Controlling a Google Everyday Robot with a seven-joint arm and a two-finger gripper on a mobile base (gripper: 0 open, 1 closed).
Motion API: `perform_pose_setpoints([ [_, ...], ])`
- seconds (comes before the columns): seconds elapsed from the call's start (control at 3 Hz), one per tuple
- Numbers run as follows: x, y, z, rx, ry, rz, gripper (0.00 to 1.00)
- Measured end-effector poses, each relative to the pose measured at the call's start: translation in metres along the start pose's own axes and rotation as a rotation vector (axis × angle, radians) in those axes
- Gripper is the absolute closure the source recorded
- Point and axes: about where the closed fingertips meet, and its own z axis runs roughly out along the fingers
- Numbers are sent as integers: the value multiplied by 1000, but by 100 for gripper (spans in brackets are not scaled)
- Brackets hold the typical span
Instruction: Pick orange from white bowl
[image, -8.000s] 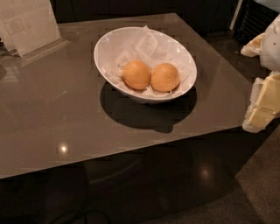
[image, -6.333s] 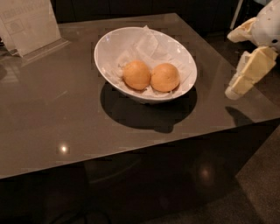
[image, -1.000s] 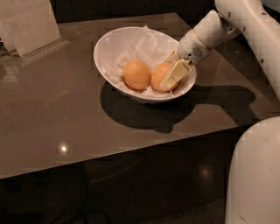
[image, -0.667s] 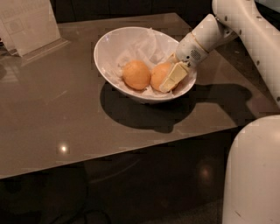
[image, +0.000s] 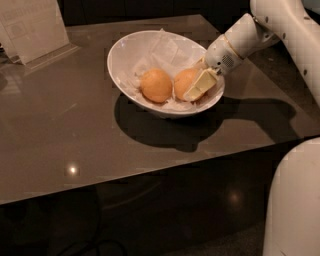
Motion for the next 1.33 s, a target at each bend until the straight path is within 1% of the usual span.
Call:
perform_pose_setpoints([
  [0.33, -4, 1, -27, 65, -76, 13, 93],
  [0.67, -13, 14, -64, 102, -199, -7, 100],
  [1.0, -17, 43, -96, 84, -336, -20, 100],
  [1.33, -17, 75, -128, 92, -427, -30, 100],
])
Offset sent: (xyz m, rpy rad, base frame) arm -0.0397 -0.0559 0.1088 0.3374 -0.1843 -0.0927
